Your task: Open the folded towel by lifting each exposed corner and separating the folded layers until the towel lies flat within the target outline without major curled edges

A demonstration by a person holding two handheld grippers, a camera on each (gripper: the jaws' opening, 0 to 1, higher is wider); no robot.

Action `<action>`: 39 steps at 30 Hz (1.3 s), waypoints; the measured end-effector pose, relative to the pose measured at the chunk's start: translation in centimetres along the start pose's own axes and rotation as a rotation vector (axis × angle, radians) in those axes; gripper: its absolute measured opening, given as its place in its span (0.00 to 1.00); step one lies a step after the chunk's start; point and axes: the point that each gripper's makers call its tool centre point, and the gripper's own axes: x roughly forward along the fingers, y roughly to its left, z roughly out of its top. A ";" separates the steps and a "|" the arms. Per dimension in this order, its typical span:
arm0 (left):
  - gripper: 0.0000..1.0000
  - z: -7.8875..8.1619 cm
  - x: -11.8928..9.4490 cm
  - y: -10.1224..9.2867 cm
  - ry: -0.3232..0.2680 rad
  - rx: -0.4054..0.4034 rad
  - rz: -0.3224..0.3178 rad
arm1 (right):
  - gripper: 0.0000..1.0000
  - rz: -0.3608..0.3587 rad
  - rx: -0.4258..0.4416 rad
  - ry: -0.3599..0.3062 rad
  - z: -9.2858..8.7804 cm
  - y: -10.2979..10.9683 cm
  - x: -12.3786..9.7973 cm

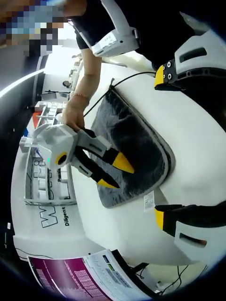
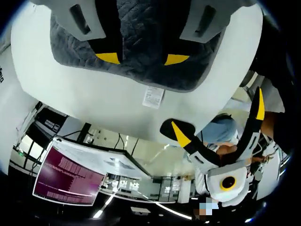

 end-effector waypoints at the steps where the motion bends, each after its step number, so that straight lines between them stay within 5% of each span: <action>1: 0.99 0.0 0.0 0.0 0.000 -0.001 0.001 | 0.28 -0.003 -0.001 0.004 -0.2 -0.1 0.3; 8: 0.99 0.0 -0.2 0.2 -0.003 -0.003 0.007 | 0.09 -0.003 -0.020 -0.016 -0.7 0.0 0.9; 14: 0.99 -0.2 0.0 0.4 0.000 -0.009 0.009 | 0.04 -0.032 -0.021 -0.051 -0.4 -0.1 0.3; 28: 0.99 0.0 0.3 0.3 0.007 0.002 0.002 | 0.02 -0.075 0.013 -0.132 0.5 -0.1 -4.1; 39: 0.99 0.3 0.1 0.1 0.004 0.008 -0.003 | 0.02 -0.131 0.049 -0.147 -2.3 0.8 -8.7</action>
